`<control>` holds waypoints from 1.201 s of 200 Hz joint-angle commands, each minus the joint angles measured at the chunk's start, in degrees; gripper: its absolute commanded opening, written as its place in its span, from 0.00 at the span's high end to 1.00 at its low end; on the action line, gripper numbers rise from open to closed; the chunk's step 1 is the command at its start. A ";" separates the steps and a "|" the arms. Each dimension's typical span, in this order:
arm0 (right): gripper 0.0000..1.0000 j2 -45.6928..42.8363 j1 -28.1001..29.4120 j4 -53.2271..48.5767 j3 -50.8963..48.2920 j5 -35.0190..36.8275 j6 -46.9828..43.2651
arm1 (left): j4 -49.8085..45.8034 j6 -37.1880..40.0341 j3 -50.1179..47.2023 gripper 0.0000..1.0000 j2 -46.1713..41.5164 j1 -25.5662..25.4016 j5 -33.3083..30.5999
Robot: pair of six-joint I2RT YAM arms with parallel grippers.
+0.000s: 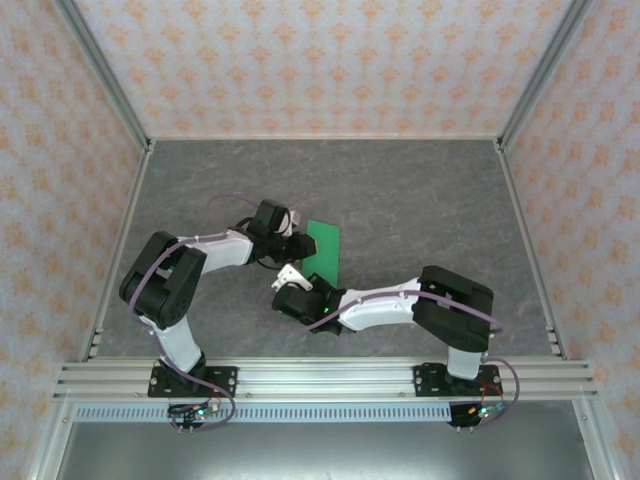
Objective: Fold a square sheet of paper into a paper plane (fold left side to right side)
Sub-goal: Third fold the triangle at the center of the table.
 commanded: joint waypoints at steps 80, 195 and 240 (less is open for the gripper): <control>1.00 -4.09 -3.02 -2.27 -1.52 -10.00 2.98 | -17.56 12.09 2.73 0.46 -12.91 5.96 -3.88; 1.00 -3.91 -3.70 -2.42 -0.90 -11.50 5.09 | -15.52 14.41 20.72 0.66 9.48 -0.31 4.43; 1.00 -4.23 -4.37 -2.42 -0.86 -13.78 6.24 | -18.62 16.61 24.03 0.68 16.30 -1.09 3.03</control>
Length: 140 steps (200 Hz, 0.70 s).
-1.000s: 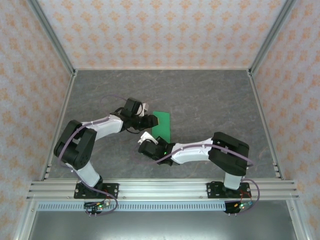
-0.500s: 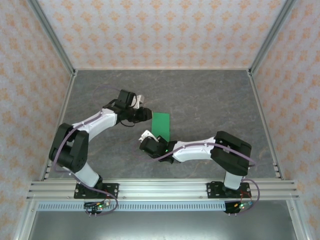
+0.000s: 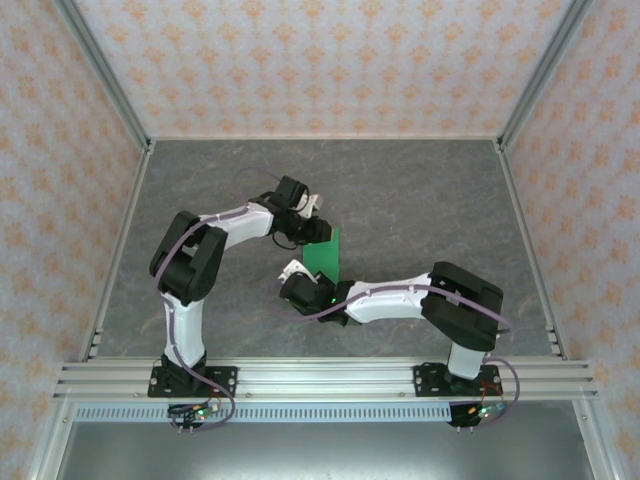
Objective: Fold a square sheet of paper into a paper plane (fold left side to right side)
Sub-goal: Third fold the triangle at the center of the table.
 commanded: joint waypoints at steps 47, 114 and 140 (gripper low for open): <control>1.00 -3.27 -2.87 -1.08 -0.22 -6.50 3.38 | -3.75 3.54 0.70 0.70 4.36 -0.43 -0.95; 1.00 -6.90 -11.53 1.00 -3.80 -16.69 10.60 | -4.75 4.70 0.12 0.73 5.64 -0.40 -2.52; 1.00 -6.86 -14.07 0.11 -4.28 -17.95 11.78 | -4.79 4.86 0.14 0.73 5.80 -0.50 -2.72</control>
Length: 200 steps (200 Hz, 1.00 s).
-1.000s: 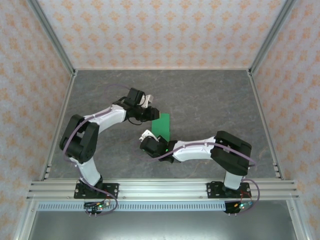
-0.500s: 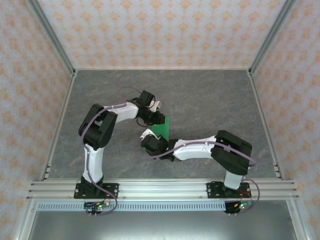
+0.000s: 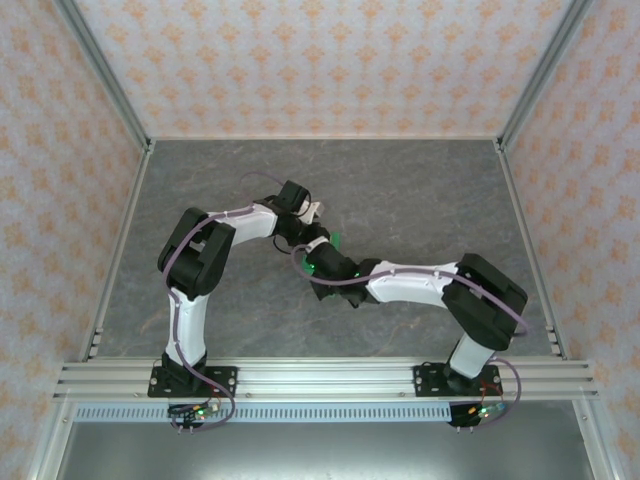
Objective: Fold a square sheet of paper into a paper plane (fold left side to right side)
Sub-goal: Third fold the triangle at the center of the table.
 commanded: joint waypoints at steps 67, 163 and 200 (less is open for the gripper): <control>1.00 0.03 -5.47 -1.35 -0.73 -3.20 5.96 | -3.60 1.83 -0.61 0.74 2.59 -0.60 -2.90; 1.00 2.45 -6.64 -2.60 0.63 -2.04 6.32 | -3.75 1.98 -0.71 0.74 2.41 -0.85 -3.12; 1.00 3.37 -6.66 -2.74 1.08 -1.48 6.60 | -3.76 2.02 -0.67 0.74 2.41 -0.95 -3.13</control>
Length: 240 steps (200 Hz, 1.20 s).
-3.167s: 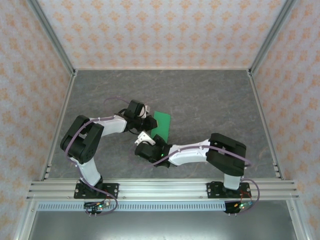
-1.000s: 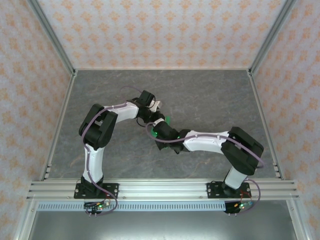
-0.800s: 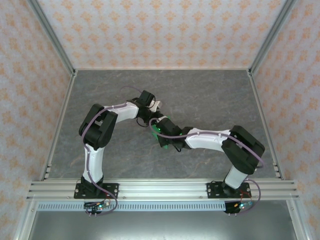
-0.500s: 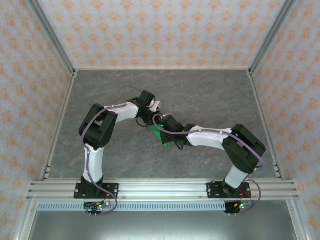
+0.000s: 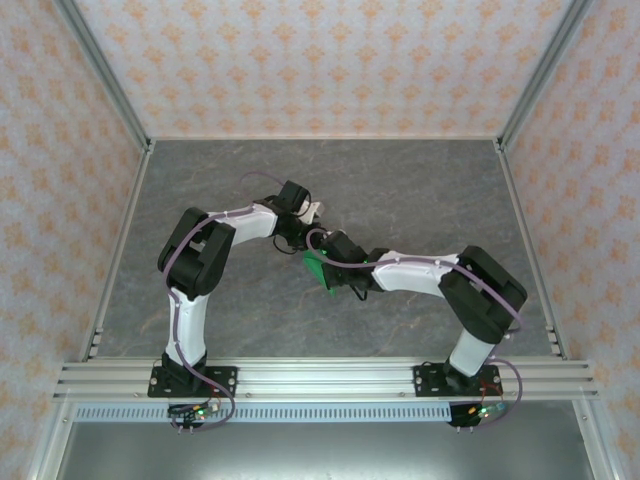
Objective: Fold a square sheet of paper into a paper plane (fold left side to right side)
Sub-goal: Third fold the triangle at the center of the table.
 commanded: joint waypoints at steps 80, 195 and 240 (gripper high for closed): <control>1.00 1.79 -0.35 -1.14 1.85 2.45 1.47 | -3.68 1.46 -0.67 0.74 2.33 -1.04 -2.92; 1.00 2.12 -0.30 -1.14 2.53 2.48 1.29 | -3.49 1.41 -0.97 0.74 2.28 -1.05 -2.92; 1.00 2.26 -0.35 -1.71 2.90 2.66 1.07 | -3.41 1.42 -1.06 0.74 2.24 -1.12 -2.92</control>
